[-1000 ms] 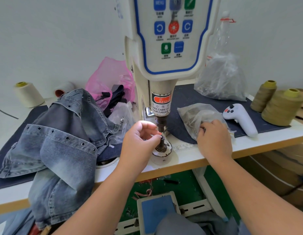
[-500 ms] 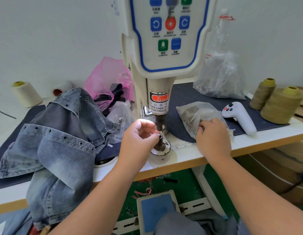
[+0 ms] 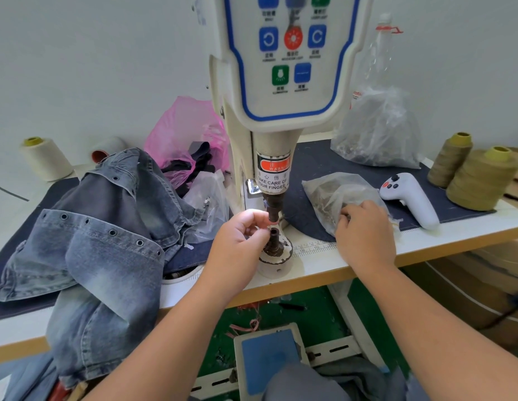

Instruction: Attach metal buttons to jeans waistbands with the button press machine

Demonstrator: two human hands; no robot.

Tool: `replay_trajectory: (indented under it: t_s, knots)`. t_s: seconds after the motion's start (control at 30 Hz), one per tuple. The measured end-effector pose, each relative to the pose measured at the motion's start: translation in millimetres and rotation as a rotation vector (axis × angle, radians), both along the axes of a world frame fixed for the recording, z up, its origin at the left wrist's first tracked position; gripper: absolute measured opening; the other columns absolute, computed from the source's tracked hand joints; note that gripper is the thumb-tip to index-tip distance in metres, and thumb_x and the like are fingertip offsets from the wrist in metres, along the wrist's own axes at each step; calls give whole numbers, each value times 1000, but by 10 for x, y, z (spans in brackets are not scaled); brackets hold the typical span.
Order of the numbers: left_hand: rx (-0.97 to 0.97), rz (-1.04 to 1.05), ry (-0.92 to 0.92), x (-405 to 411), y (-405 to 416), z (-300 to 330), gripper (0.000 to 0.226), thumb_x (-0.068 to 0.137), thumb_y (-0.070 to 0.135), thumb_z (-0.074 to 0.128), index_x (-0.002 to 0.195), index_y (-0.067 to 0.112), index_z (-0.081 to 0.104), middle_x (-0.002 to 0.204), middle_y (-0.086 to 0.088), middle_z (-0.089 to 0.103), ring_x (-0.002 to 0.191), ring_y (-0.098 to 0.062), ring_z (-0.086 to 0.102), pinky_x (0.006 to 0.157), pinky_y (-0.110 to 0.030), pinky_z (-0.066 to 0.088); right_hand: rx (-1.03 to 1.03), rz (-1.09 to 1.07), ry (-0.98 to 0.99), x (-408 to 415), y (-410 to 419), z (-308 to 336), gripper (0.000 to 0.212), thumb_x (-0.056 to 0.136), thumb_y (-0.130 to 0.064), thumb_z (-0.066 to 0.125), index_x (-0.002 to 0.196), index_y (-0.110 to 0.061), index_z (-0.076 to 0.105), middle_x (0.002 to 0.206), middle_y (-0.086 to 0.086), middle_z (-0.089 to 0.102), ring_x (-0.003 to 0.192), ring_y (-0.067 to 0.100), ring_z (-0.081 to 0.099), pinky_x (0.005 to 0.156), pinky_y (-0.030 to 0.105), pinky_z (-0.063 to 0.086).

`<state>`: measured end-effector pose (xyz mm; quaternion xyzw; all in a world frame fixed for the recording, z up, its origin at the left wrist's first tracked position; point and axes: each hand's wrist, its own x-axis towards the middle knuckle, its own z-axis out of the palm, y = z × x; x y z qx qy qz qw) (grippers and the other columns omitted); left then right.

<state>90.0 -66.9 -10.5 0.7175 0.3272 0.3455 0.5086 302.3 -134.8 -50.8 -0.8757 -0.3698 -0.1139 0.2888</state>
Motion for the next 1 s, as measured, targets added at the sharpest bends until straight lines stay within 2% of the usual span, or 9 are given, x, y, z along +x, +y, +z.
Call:
replay_trajectory:
  t_s: [0.07,0.2,0.4,0.53,0.63,0.73,0.9,1.0]
  knots:
    - [1,-1,0,-3,-2,6,32,94,5,56,80,31,69,72,15,64,68,4,57,62,-7,45,3,0,-1,0,2,1,23,98,-20,50,95,-12,71,93,3,53,91,21,46,77,41,47]
    - [-11,1,5,-1,12,-1,25,94,8,58,87,28,71,81,7,70,73,1,60,64,-9,48,0,2,1,2,1,2,23,98,-20,50,96,-12,71,93,3,53,91,21,47,77,41,47]
    - [-78,-45,-19,-38,30,13,23,96,9,59,89,27,71,85,14,72,76,6,64,64,-5,45,7,0,-3,-3,-5,-2,22,98,-20,50,96,-12,71,92,3,52,91,21,46,78,40,47]
    - [-101,-60,-27,-53,13,3,22,97,13,59,91,28,73,93,4,73,85,-6,67,70,-9,49,13,0,-7,-10,1,6,22,98,-20,51,96,-12,71,91,2,51,90,19,45,75,38,45]
    - [-114,-61,-16,-57,6,-19,22,97,17,61,90,33,75,99,-8,71,95,-20,65,83,-21,51,8,0,-4,-14,-10,9,21,98,-19,51,95,-12,71,91,2,50,90,19,44,76,38,44]
    - [-128,-73,-12,-60,-5,-14,23,96,18,62,91,36,75,101,-10,70,98,-21,64,90,-27,50,7,0,1,-20,-15,16,21,98,-19,51,94,-12,71,91,2,51,91,20,46,77,40,46]
    - [-139,-50,-36,-50,7,-14,22,94,18,65,91,37,77,97,-11,70,88,-11,67,82,-20,49,7,0,4,-25,-14,28,22,98,-19,50,95,-12,71,92,2,52,91,20,47,78,40,47]
    - [-135,-48,-47,-52,13,-26,23,93,19,66,91,38,76,94,-6,73,91,-14,68,77,-14,50,1,-2,2,-20,-18,23,22,98,-20,50,96,-12,71,94,3,53,93,21,47,79,41,47]
